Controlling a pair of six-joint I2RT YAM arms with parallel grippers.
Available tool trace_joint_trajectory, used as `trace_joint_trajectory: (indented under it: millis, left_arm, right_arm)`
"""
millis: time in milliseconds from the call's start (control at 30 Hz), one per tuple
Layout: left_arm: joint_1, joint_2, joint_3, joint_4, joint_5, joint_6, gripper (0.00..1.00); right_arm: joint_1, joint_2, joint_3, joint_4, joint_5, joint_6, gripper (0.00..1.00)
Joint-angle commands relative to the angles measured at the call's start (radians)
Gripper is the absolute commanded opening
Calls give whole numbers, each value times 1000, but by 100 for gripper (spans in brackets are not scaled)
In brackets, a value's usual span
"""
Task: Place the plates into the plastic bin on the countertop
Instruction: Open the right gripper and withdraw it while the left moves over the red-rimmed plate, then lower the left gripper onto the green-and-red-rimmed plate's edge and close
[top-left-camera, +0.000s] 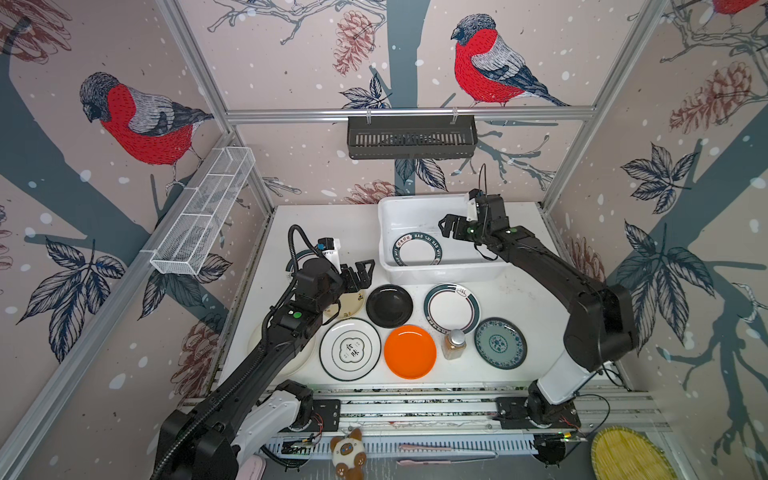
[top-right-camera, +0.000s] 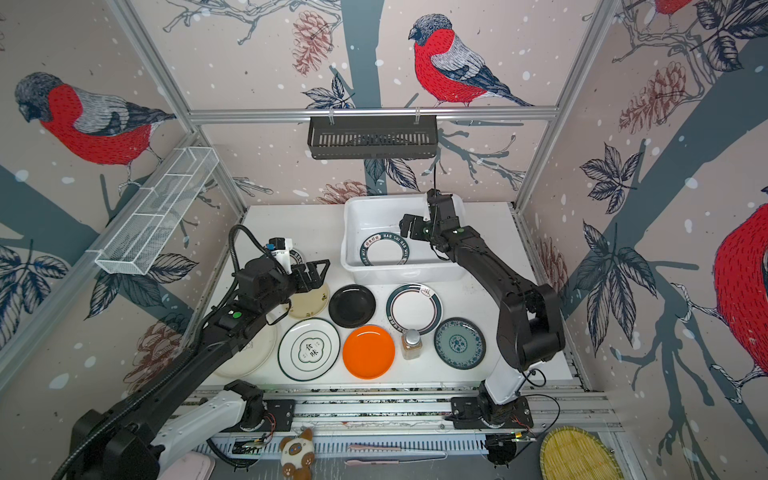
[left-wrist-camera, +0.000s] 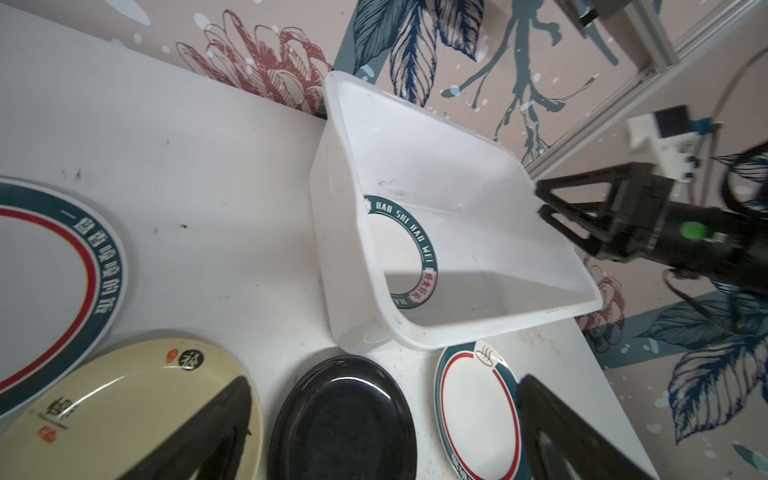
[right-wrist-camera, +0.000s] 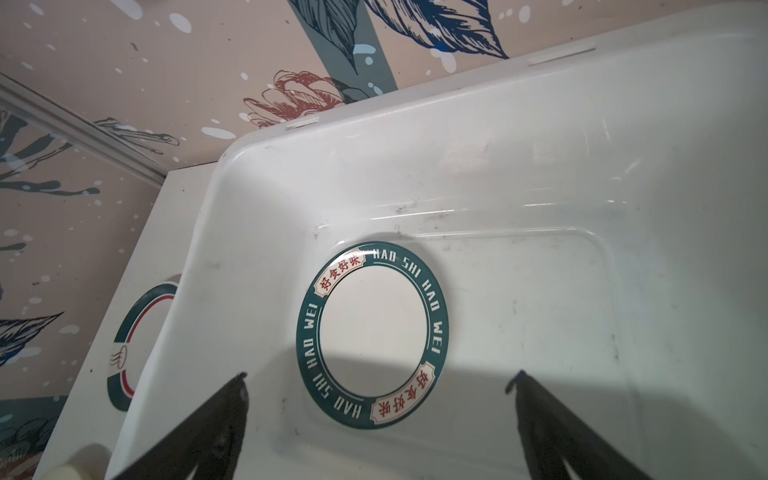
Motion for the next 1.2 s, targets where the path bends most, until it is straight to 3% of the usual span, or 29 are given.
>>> trace_joint_trajectory:
  millis: [0,100,200,367,500,567,767,1167]
  left_arm:
    - [20,52,41,-89,-126,9,98]
    - [82,118,65,-125,-94,-22,98]
    - [152,176,80,-150,-30,-53,98]
    - [205,215,91,-180,-160,-34,98]
    - [360,266,62,-105,47,-21,98]
    - [411,284,91,-135,71,-31,97]
    - [442,295,126,-233,-173,8,95]
    - [531,332,-1,-126,-235,25,93]
  right_arm:
    - [1,-95,-86,69,-73,-39,100]
    - [3,-197,-181,120,-142,-36,100]
    - [5,-277,-255,159,-288,-43,100]
    - [8,-359,-324,148,-413,-45,100]
    - [4,-402,-374,156,-412,-53,100]
    - [2,-407,-384,152,-427,-61,100]
    - [-25,-401,-385,122,-473,-78,100]
    - [-36,-512,-525,265,-524,30,99]
